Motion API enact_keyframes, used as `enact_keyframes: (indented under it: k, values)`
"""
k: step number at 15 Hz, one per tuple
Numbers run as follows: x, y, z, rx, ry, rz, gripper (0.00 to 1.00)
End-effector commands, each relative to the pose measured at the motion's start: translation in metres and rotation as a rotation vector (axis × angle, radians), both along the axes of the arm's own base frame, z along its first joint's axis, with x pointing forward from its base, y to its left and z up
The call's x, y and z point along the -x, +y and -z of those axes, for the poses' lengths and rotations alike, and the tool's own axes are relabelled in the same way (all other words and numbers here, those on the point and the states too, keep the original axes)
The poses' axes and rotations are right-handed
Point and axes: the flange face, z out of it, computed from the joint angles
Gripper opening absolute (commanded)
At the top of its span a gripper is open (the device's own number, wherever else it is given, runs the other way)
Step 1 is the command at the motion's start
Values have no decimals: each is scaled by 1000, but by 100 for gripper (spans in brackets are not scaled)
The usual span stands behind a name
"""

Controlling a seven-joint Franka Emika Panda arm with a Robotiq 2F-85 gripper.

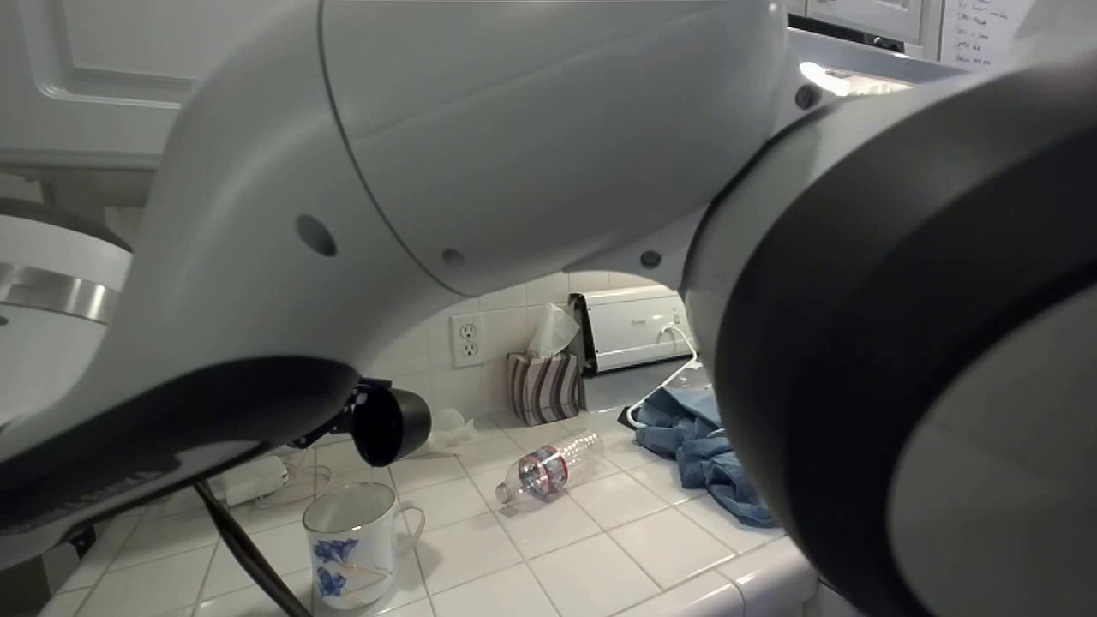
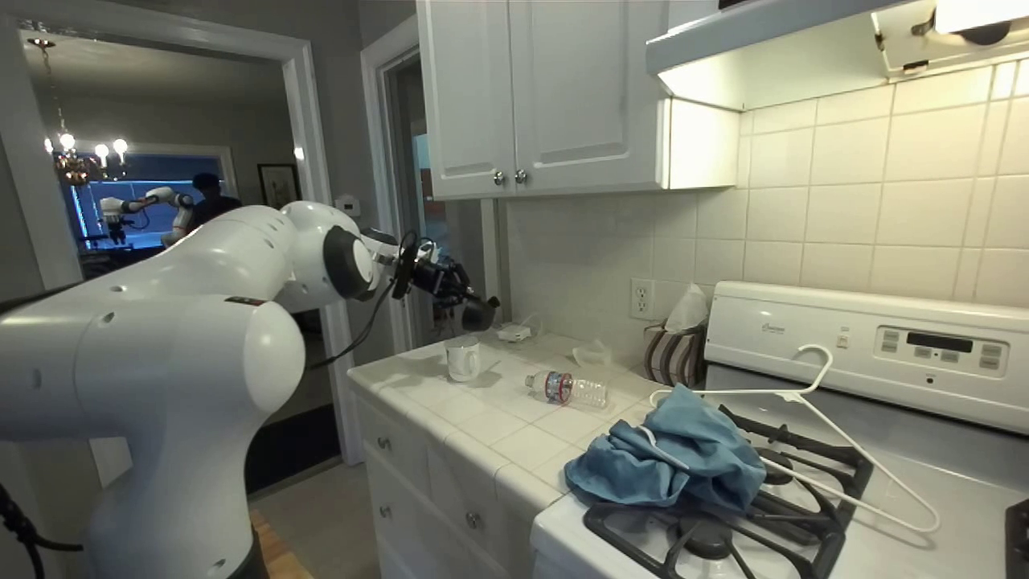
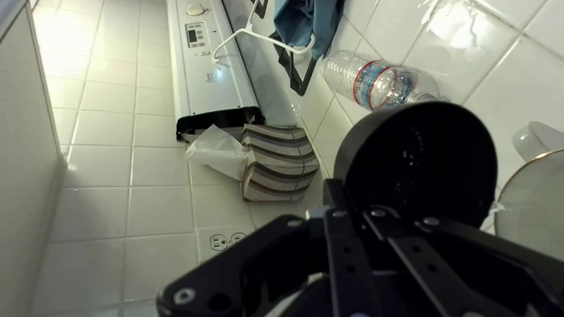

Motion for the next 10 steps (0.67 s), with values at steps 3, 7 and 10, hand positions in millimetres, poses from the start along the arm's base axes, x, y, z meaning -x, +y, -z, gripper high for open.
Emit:
enact_keyframes:
  k: [3,7,10]
  values:
    - [2,6,2,68,-22,-26,1]
    - [3,9,4,83,-27,-37,1]
    - [7,12,5,92,-31,-43,1]
